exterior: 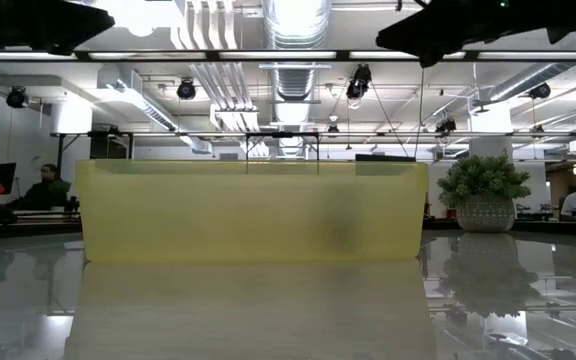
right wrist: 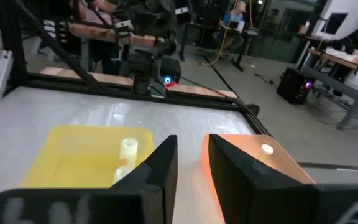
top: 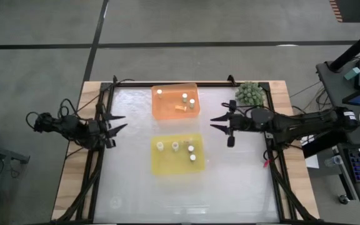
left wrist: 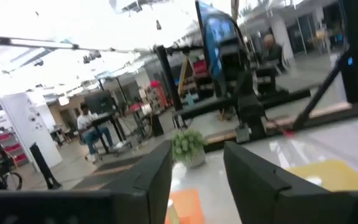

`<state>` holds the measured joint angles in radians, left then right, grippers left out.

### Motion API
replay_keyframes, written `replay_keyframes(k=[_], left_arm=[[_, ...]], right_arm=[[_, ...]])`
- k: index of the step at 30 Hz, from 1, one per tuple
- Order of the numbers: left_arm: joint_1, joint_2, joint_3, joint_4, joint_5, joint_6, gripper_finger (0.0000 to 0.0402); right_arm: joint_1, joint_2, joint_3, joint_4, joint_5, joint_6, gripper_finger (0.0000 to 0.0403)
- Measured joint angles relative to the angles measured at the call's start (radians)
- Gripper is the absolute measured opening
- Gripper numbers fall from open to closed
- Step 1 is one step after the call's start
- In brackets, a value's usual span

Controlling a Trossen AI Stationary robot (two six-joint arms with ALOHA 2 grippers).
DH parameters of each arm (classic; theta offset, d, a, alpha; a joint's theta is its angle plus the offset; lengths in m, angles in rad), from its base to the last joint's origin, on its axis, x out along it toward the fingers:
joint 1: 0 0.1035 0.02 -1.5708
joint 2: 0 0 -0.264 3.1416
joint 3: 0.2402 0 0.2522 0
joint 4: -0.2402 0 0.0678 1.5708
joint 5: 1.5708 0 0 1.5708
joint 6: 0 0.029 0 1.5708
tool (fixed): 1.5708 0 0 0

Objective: Pick and place medicine bottles into bin by pill shape (circle, oval)
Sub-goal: Return to Home Position

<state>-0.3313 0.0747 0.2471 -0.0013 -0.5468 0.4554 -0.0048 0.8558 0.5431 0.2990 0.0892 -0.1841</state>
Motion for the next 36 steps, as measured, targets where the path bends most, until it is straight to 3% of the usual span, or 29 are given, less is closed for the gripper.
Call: replay_keyframes(k=[3,17,30,36], left_arm=[[0.000,-0.056,-0.015,0.003,0.002,0.004,0.0114],[0.002,-0.050,-0.059,-0.015,-0.008,0.007,0.0060],[0.004,-0.050,-0.109,-0.015,-0.008,0.000,0.0042],[0.004,-0.050,-0.144,-0.019,-0.010,-0.075,0.0042]], right_arm=[[-0.008,-0.070,-0.043,-0.001,-0.015,-0.011,0.0072],[-0.009,-0.410,-0.245,-0.010,-0.015,-0.079,0.0029],[-0.009,-0.692,-0.452,-0.010,-0.013,-0.124,0.0026],[-0.009,-0.826,-0.515,-0.012,-0.012,-0.159,0.0026]])
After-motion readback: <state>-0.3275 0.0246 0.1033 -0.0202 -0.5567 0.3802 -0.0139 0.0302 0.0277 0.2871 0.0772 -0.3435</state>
